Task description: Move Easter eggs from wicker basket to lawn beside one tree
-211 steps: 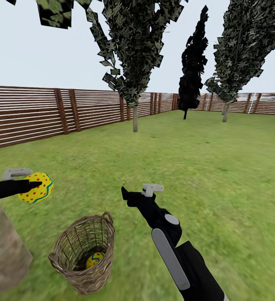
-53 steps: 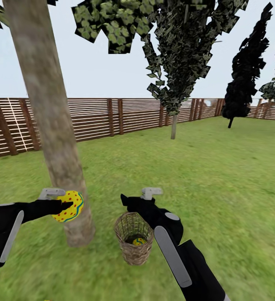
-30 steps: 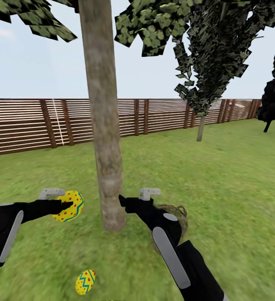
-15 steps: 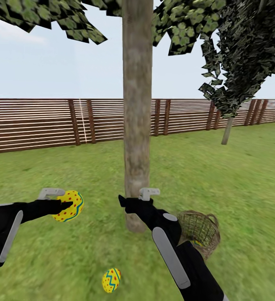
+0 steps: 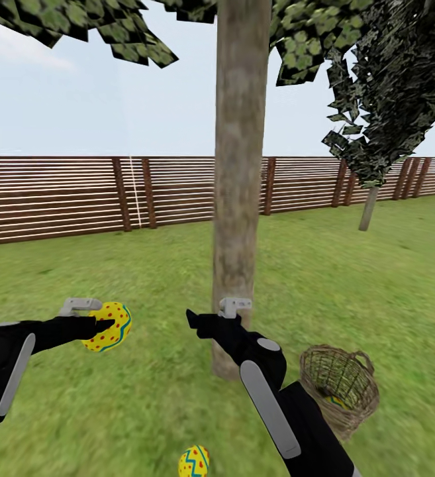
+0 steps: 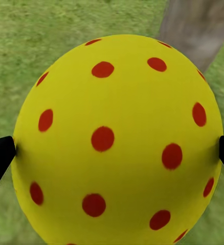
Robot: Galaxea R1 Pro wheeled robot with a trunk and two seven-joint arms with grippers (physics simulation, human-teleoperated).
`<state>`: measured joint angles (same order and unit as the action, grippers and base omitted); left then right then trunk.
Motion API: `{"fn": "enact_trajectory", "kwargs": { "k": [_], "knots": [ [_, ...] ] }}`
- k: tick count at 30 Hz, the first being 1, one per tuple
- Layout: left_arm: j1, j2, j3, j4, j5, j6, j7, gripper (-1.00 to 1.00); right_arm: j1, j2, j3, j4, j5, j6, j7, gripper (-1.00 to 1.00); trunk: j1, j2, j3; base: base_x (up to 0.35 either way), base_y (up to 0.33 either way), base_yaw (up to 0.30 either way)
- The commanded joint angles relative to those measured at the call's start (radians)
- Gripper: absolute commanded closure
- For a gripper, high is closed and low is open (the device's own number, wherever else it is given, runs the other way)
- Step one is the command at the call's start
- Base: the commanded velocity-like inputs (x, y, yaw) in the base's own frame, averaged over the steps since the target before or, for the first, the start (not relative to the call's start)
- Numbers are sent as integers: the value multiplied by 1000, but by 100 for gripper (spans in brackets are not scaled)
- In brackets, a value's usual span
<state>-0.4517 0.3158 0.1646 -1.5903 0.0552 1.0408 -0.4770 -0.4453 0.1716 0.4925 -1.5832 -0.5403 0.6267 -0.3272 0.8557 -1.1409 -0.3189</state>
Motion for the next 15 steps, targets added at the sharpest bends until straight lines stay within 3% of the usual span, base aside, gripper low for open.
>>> {"fn": "enact_trajectory", "kwargs": {
  "k": [1, 15],
  "knots": [
    [-1, 0, 1, 0, 6, 6, 0, 100, -1, 0, 2, -1, -10, 2, -10, -100, 1, -1, -1, 217, 273, -58],
    [-1, 2, 1, 1, 7, 6, -2, 100, -1, 0, 6, 0, -10, 2, -10, -100, 1, -1, 9, 162, 298, -235]
  ]
}}
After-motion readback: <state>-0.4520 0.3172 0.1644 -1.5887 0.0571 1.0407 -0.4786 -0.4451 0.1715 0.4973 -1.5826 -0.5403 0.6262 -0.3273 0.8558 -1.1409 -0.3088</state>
